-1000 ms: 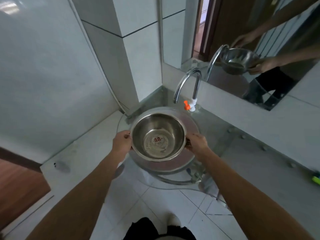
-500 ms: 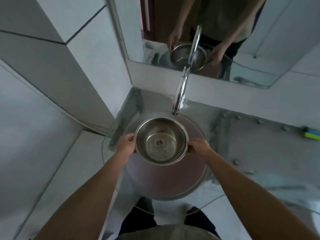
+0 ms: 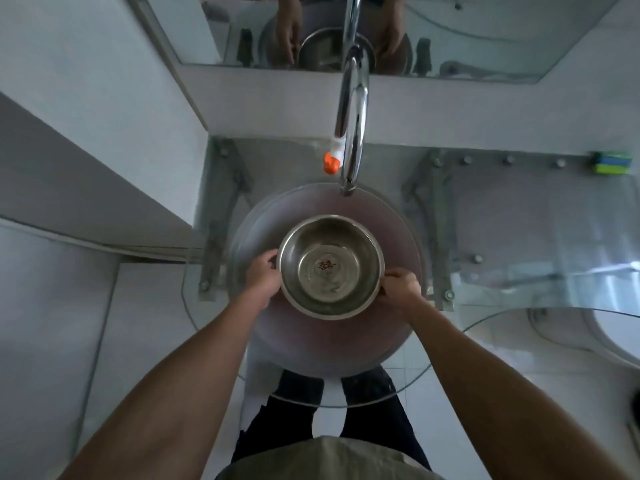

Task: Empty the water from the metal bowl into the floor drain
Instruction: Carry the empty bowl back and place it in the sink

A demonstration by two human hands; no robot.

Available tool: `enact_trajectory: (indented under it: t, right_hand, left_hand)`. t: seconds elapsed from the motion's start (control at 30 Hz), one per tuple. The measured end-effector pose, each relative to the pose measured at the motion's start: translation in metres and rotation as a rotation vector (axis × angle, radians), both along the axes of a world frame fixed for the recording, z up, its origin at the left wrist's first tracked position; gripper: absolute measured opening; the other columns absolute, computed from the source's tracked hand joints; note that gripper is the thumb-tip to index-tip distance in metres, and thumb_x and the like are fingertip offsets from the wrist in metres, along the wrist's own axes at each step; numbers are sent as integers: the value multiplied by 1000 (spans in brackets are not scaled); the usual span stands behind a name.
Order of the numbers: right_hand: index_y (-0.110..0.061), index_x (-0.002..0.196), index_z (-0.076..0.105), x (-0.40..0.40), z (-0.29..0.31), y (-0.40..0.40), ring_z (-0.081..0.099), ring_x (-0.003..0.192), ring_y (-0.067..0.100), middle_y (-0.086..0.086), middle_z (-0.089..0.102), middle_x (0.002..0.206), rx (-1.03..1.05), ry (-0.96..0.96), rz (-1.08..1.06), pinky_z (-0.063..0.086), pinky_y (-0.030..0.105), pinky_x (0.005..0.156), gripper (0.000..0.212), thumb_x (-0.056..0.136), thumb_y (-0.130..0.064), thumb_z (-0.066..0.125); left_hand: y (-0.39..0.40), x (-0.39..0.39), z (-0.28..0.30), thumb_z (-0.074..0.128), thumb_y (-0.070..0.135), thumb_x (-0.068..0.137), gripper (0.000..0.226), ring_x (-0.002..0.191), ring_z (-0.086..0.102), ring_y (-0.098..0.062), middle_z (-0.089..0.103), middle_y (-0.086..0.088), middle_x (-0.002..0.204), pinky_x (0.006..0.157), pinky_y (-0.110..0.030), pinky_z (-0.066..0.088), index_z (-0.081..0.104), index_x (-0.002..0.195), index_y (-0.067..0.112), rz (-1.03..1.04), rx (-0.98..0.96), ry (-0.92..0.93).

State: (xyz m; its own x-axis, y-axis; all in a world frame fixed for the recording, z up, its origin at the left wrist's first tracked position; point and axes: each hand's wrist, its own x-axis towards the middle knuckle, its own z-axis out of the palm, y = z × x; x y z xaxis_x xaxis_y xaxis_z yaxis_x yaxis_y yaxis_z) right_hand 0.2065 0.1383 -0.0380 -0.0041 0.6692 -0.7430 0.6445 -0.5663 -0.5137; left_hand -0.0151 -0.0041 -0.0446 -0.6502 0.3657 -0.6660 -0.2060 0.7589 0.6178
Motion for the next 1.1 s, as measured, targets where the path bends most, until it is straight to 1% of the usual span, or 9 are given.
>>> enact_trajectory:
  t: [0.23, 0.37, 0.47, 0.6, 0.77, 0.83, 0.9, 1.0, 1.1]
  right_hand:
    - [-21, 87, 71, -1, -13, 0, 76, 81, 27, 9, 75, 86, -38, -21, 17, 65, 42, 79, 16, 75, -12, 65]
    - [-22, 76, 68, -1, -9, -2, 76, 79, 26, 15, 75, 94, -58, -17, 38, 64, 29, 59, 15, 78, -8, 64]
    - [-13, 79, 72, 1, -8, -5, 78, 78, 28, 18, 77, 90, -108, -21, 77, 66, 36, 65, 12, 76, -4, 64]
    - [-3, 90, 73, 1, -10, -6, 76, 59, 16, 16, 77, 84, -154, -56, 148, 62, 27, 55, 14, 77, -2, 70]
    - [-6, 95, 72, -2, -12, -3, 78, 73, 21, 9, 79, 84, -182, -100, 267, 65, 32, 69, 19, 76, -8, 76]
    - [-3, 98, 72, -3, -13, -1, 76, 66, 17, 7, 77, 81, -196, -98, 280, 63, 27, 61, 20, 78, -6, 75]
    - [0, 101, 72, -4, -14, 0, 78, 73, 22, 12, 79, 85, -212, -82, 241, 65, 31, 67, 26, 76, -6, 75]
    - [-2, 100, 74, -4, -16, 0, 79, 89, 29, 15, 81, 92, -202, -91, 250, 63, 43, 85, 30, 71, -8, 77]
    - [1, 102, 72, -4, -12, 1, 79, 85, 32, 19, 80, 93, -251, -44, 173, 65, 45, 81, 28, 74, -2, 74]
  left_hand:
    - [9, -3, -18, 70, 6, 85, 57, 107, 69, -39, 70, -20, 120, 92, -50, 58, 61, 139, 21, -8, -73, 77]
    - [6, -5, -20, 70, 8, 87, 56, 100, 66, -24, 71, -13, 123, 92, -27, 51, 60, 140, 21, -39, -95, 136]
    - [4, -4, -21, 66, 5, 90, 48, 102, 66, -24, 71, -13, 124, 84, -21, 43, 64, 136, 17, -18, -103, 182]
    - [1, -6, -24, 65, 7, 92, 34, 110, 68, -28, 73, -15, 123, 87, -23, 43, 69, 126, 8, 51, -100, 195]
    - [-4, -3, -31, 66, 12, 90, 19, 80, 67, -24, 79, -17, 100, 76, -27, 52, 79, 103, 8, 92, -117, 205]
    - [-6, -3, -34, 66, 14, 90, 20, 87, 73, -31, 78, -18, 100, 82, -41, 61, 78, 106, 8, 111, -102, 173]
    - [-6, -5, -35, 66, 14, 91, 23, 93, 74, -35, 78, -19, 103, 84, -47, 61, 77, 110, 8, 108, -99, 160]
    - [-5, -7, -37, 66, 14, 91, 27, 98, 73, -35, 76, -20, 110, 88, -48, 60, 75, 116, 8, 106, -86, 140]
    - [-3, -10, -27, 64, 18, 92, 36, 111, 69, -34, 73, -17, 123, 98, -41, 56, 70, 126, 11, 62, -110, 127]
